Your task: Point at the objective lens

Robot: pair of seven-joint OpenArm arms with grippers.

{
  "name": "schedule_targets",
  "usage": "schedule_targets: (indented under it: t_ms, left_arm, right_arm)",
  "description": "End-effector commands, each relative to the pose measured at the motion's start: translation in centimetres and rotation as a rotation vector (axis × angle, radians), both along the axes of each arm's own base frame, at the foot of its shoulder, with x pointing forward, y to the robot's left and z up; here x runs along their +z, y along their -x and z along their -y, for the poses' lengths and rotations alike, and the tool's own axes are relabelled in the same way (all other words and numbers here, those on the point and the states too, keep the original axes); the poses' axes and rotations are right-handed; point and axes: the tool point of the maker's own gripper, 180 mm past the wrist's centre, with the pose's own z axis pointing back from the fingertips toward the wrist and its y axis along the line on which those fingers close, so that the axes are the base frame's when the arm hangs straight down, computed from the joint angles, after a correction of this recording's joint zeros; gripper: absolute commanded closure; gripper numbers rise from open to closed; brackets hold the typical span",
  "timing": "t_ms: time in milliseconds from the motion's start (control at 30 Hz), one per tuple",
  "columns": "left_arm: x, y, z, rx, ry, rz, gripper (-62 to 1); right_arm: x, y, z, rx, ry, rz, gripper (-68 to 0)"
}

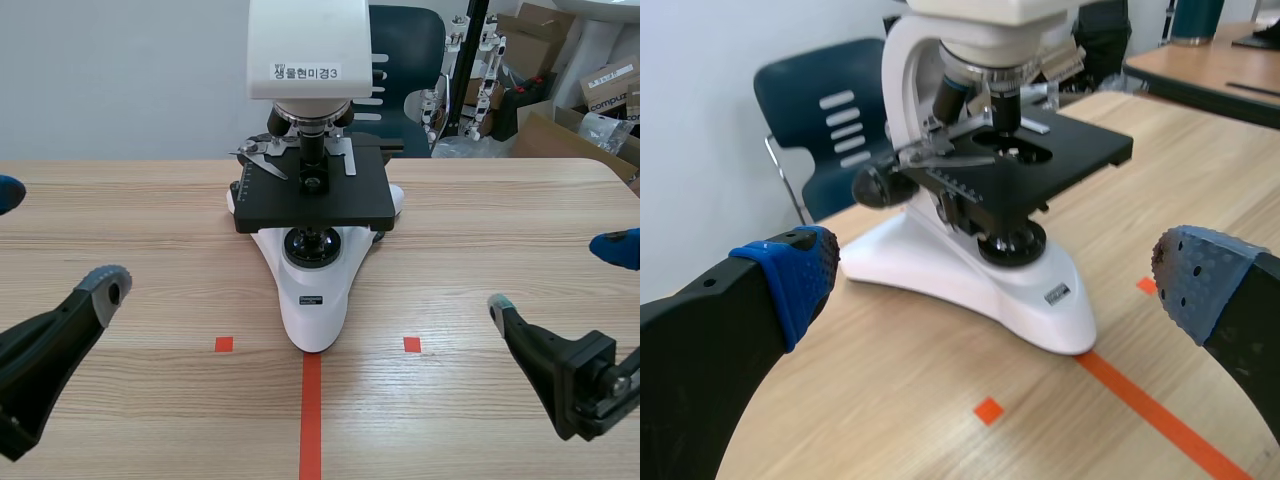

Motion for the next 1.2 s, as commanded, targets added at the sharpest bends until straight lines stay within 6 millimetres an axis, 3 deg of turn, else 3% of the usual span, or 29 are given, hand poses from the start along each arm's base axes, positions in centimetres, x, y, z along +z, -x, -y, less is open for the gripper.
schedule_targets:
  t_ms: [0,133,633,1167]
  left_arm:
    - [0.0,-0.1,0.1,0.008,0.009,-0.009,-62.3]
    - [-1.2,0.7,0.0,0.015,0.002,-0.076,-62.3]
    - [-1.1,0.3,0.2,0.231,0.023,0.02,-62.3]
    - [-2.7,0.2,0.0,0.245,-0.016,-0.06,-62.3]
  right_arm:
    - [0.7,-0.4,-0.1,0.006,-0.005,0.027,-67.9]
    - [0.7,-0.4,-0.1,0.006,-0.005,0.027,-67.9]
    - [0.7,-0.4,-0.1,0.006,-0.005,0.027,-67.9]
    - [0.7,-0.4,-0.1,0.006,-0.005,0.027,-67.9]
